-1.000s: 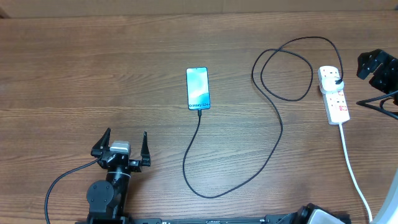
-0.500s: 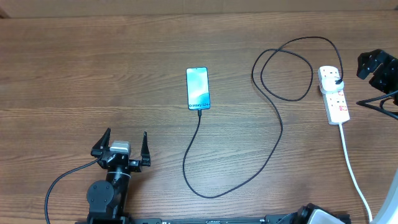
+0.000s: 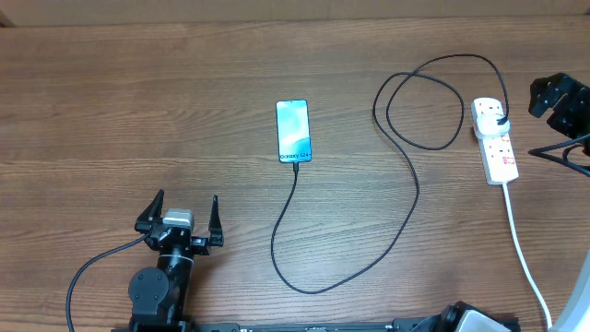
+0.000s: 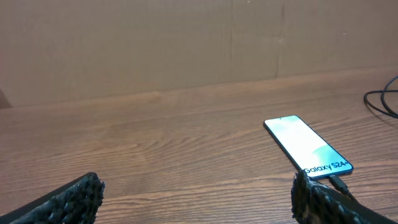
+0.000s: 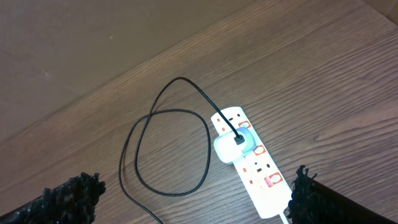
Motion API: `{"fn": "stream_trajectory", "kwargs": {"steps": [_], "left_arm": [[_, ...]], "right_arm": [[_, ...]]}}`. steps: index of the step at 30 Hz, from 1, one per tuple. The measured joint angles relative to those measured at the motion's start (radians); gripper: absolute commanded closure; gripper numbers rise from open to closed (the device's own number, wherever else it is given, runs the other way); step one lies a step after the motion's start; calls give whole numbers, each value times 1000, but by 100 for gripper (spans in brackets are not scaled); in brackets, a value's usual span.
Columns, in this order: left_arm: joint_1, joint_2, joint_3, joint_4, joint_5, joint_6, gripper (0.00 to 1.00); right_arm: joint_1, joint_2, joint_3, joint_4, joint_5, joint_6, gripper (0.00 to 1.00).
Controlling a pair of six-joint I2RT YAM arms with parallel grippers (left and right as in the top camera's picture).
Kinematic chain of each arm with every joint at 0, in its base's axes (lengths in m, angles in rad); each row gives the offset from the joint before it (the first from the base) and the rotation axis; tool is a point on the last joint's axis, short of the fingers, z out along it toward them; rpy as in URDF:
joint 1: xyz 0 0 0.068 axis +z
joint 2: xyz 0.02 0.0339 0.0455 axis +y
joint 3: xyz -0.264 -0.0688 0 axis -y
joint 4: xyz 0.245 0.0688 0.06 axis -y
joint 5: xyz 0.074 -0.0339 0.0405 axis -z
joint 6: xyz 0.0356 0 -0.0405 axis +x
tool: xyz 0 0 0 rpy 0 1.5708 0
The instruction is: Plug charger to phone and switch on socket
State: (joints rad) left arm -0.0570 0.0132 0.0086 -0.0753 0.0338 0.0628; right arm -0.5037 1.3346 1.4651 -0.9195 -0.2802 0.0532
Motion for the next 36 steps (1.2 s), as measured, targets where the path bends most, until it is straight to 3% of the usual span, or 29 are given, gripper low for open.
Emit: {"fn": "stream_trajectory", "kwargs": {"steps": [29, 36], "left_arm": [[0, 0, 0, 0, 0, 0, 0], [0, 0, 0, 0, 0, 0, 0]], "right_arm": [[0, -7, 0, -30, 8, -1, 0], [47, -77, -85, 138, 7, -1, 0]]}}
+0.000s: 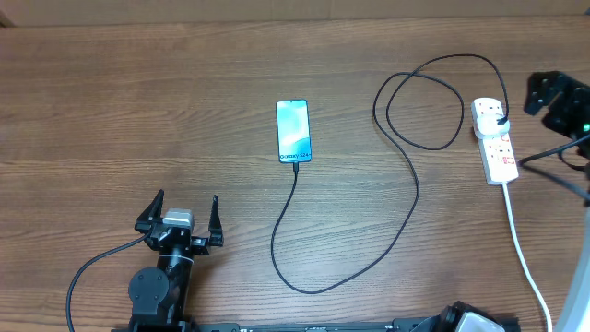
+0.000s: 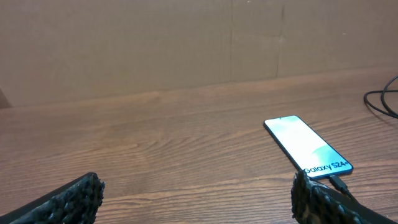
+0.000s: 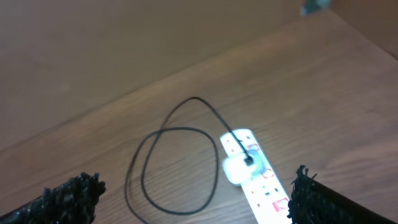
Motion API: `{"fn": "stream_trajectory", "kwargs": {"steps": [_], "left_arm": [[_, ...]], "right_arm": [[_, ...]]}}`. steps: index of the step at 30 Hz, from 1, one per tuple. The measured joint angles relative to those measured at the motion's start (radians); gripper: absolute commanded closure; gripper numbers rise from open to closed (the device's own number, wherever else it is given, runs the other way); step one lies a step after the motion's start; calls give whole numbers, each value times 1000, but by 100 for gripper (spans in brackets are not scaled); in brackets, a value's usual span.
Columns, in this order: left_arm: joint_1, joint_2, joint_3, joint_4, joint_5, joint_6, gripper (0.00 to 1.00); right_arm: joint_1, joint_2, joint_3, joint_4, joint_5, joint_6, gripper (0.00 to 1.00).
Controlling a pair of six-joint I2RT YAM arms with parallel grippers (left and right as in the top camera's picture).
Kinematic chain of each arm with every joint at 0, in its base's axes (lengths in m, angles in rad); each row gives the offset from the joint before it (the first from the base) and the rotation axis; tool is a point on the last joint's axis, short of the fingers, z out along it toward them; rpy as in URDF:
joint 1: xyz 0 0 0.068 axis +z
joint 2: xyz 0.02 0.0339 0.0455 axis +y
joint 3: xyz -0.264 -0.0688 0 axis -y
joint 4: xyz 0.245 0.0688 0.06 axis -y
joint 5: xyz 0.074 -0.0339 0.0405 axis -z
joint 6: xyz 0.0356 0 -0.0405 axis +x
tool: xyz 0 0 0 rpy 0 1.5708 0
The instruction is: Plug charger to phone and switch on socket
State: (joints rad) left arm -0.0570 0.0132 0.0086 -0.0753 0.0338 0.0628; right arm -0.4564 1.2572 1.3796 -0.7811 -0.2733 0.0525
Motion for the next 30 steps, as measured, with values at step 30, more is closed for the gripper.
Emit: {"fn": "stream_trajectory", "kwargs": {"steps": [30], "left_arm": [[0, 0, 0, 0, 0, 0, 0]], "right_arm": [[226, -872, -1186, 835, -1, 0, 0]]}}
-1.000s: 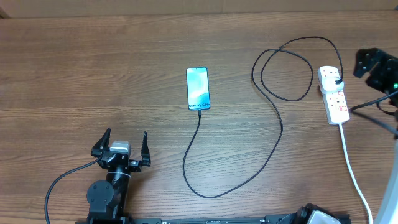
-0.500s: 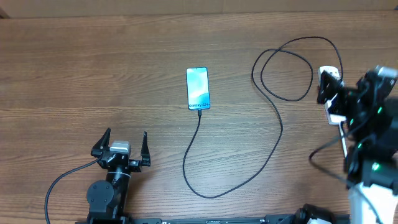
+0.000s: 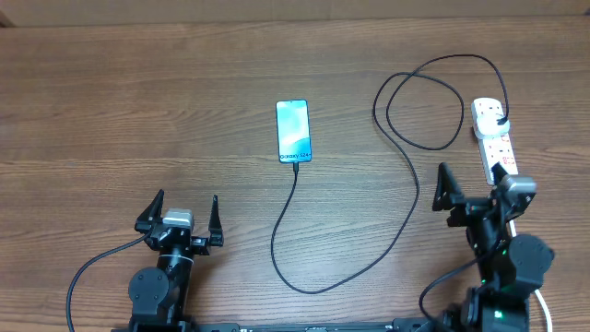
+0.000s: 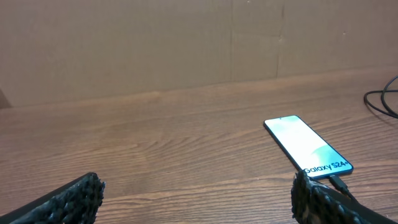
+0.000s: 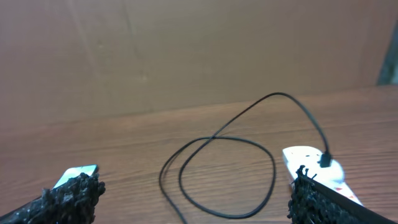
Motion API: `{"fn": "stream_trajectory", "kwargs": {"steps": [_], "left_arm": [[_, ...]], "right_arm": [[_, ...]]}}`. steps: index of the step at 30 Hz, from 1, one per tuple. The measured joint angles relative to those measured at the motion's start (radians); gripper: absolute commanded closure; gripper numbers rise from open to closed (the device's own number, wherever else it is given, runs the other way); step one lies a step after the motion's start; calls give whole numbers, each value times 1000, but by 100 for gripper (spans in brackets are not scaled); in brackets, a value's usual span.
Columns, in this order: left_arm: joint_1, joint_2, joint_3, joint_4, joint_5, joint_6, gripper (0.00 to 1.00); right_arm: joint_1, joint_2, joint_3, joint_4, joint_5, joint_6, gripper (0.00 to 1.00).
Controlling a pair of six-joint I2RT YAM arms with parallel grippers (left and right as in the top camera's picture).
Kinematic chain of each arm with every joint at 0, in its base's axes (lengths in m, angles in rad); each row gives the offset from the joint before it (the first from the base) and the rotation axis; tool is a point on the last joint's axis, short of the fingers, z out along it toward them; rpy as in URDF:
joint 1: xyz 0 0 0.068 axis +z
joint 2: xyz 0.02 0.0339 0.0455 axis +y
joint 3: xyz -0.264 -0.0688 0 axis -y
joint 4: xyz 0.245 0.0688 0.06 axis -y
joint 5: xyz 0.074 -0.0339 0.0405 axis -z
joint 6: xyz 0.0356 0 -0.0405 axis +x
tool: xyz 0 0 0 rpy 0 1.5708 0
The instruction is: Plug charger to phone and switch on socket
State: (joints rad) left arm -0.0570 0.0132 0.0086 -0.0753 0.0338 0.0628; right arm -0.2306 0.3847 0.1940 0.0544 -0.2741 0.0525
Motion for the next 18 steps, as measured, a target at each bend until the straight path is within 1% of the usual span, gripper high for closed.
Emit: {"fn": "stream_trajectory", "kwargs": {"steps": [5, 15, 18], "left_arm": [[0, 0, 0, 0, 0, 0, 0], [0, 0, 0, 0, 0, 0, 0], [0, 0, 0, 0, 0, 0, 0]], "right_arm": [[32, -114, -63, 2, 1, 0, 0], [57, -241, -160, -2, 1, 0, 0], [58, -277, -174, -69, 1, 0, 0]]}}
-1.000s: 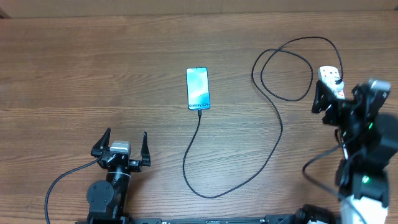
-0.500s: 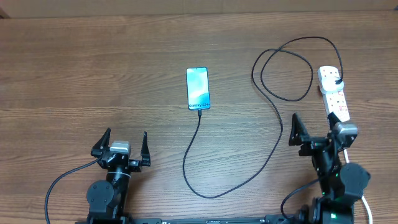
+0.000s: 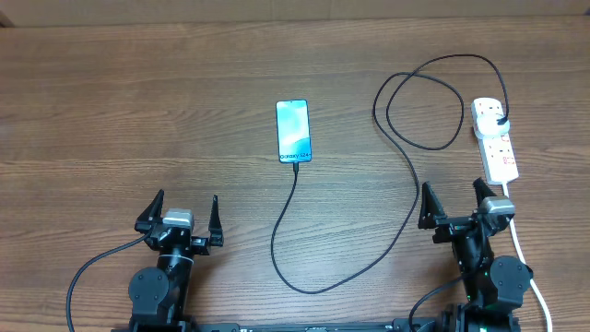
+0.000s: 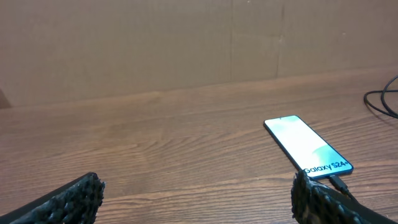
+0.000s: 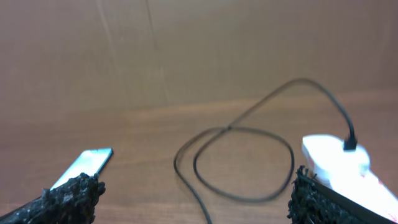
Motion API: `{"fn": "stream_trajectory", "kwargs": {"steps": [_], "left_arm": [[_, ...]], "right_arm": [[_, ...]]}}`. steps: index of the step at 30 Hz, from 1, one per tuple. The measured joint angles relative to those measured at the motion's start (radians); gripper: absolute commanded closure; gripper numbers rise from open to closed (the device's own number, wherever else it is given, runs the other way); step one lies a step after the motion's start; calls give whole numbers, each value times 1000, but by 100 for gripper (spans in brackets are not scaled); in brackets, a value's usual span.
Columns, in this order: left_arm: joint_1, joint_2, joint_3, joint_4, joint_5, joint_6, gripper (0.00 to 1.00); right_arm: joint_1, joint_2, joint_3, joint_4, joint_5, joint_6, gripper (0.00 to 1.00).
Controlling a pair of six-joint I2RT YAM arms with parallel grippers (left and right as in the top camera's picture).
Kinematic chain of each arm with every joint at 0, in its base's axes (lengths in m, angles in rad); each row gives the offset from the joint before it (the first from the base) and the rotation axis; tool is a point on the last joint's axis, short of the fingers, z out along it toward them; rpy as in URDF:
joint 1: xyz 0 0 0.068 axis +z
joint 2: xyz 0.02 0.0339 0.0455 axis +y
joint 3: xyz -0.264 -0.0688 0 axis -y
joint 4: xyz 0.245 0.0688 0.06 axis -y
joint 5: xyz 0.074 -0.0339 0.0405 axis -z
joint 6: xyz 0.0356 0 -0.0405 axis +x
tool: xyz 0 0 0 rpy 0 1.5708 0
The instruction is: Plug charger to phone and switch on socket
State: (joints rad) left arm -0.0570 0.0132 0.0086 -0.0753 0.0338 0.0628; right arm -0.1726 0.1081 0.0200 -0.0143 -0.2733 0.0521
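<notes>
A phone (image 3: 293, 130) lies screen up and lit at the table's middle, also in the left wrist view as the phone (image 4: 308, 147). A black cable (image 3: 406, 175) runs from its near end, loops right and ends in a white charger (image 3: 494, 113) plugged into a white power strip (image 3: 498, 148). My left gripper (image 3: 179, 214) rests open at the front left, empty. My right gripper (image 3: 454, 205) is open and empty at the front right, just short of the strip (image 5: 339, 162).
The strip's white lead (image 3: 523, 258) runs toward the front edge beside my right arm. A brown cardboard wall (image 4: 186, 43) backs the wooden table (image 3: 138, 101).
My right gripper has shifted slightly left and toward the front edge, still open. The phone, cable and strip lie as before. The left arm has not moved.
My right gripper hung open at the far right beside the power strip at the two oldest moments. Later it was low at the front right, just near of the strip, and it has settled a little further front-left. The phone's screen was lit throughout.
</notes>
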Motion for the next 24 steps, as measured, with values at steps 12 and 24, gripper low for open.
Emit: {"fn": "stream_trajectory", "kwargs": {"steps": [12, 24], "left_arm": [[0, 0, 0, 0, 0, 0, 0], [0, 0, 0, 0, 0, 0, 0]], "right_arm": [[51, -95, -2, -58, 64, 0, 0], [115, -95, -2, -69, 177, 0, 0]]}}
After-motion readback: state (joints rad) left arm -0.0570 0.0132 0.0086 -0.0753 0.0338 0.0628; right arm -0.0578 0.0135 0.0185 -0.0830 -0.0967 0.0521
